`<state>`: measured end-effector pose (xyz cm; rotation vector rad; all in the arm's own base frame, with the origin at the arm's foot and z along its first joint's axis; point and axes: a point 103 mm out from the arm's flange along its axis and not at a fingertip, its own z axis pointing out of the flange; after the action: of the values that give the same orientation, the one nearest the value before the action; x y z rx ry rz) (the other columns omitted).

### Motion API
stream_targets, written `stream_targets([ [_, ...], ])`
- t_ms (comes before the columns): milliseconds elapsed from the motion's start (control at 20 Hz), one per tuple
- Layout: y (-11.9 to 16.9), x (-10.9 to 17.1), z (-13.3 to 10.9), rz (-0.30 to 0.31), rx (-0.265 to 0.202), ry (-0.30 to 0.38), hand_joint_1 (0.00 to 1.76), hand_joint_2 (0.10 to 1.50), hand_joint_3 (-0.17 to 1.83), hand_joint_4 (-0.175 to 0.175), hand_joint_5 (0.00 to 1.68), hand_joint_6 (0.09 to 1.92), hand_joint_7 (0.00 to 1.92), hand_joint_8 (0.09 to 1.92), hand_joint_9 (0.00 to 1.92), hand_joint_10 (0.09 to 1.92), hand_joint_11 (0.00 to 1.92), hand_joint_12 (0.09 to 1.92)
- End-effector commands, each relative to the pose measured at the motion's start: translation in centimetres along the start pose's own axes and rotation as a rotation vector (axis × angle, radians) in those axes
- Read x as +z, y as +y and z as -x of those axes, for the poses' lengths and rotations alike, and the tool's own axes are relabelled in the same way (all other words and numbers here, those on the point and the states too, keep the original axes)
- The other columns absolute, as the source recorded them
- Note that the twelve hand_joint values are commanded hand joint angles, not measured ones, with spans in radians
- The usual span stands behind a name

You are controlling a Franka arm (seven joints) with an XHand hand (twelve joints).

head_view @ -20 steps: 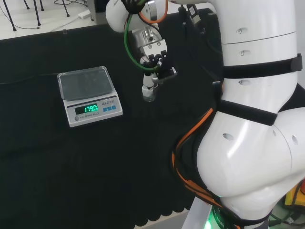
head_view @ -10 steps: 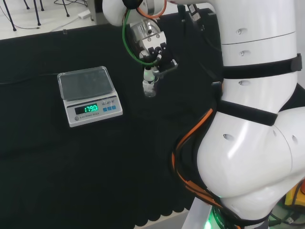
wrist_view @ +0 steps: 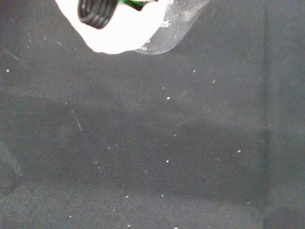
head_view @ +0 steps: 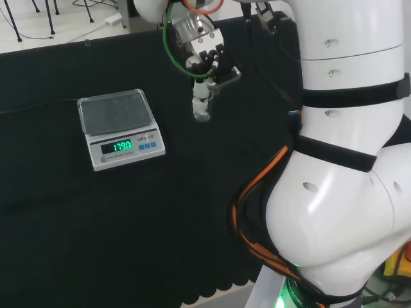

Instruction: Pick up the beaker.

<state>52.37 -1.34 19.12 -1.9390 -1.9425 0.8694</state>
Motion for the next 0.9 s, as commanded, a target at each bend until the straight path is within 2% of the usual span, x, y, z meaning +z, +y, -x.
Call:
stream_targets([
  [50,-1.6,-2.3,0.6,0.023,-0.014,-0.059,1.07,1.12,0.05,-0.013,0.92,1.11,0.96,0.87,1.06,0.86,0.81,1.24],
  [350,-4.5,-6.1,1.1,0.079,-0.001,-0.085,1.07,1.12,0.05,-0.014,0.92,1.11,0.96,0.87,1.06,0.86,0.81,1.24],
  [900,-7.0,-8.8,0.3,0.105,-0.015,-0.134,1.07,1.12,0.05,-0.013,0.92,1.11,0.96,0.88,1.06,0.87,0.81,1.24],
])
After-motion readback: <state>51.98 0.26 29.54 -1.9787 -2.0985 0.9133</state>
